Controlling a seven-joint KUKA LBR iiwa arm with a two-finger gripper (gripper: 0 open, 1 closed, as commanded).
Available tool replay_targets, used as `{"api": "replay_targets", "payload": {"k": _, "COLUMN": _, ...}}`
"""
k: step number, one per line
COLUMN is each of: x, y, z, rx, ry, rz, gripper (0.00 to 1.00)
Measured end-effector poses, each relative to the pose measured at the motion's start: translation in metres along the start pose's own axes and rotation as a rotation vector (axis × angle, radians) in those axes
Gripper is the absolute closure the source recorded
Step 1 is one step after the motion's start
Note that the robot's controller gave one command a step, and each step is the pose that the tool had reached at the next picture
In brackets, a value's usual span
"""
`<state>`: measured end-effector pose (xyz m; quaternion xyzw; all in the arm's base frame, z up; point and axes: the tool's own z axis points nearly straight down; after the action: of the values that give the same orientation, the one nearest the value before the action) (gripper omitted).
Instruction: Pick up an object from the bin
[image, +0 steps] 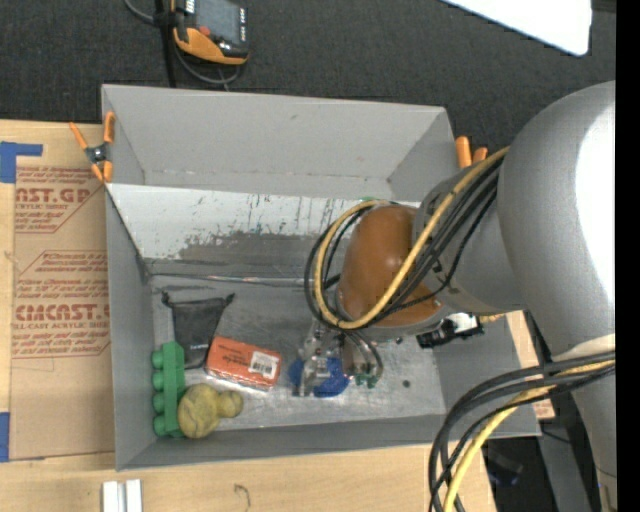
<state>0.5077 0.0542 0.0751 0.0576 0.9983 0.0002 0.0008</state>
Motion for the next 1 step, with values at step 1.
{"api": "replay_targets", "payload": {"k": 1, "x": 0.0074, "y": 0.0050, "z": -0.0113, "rx": 0.003, "ry": 0.005, "rz": -0.063, "gripper": 1.00}}
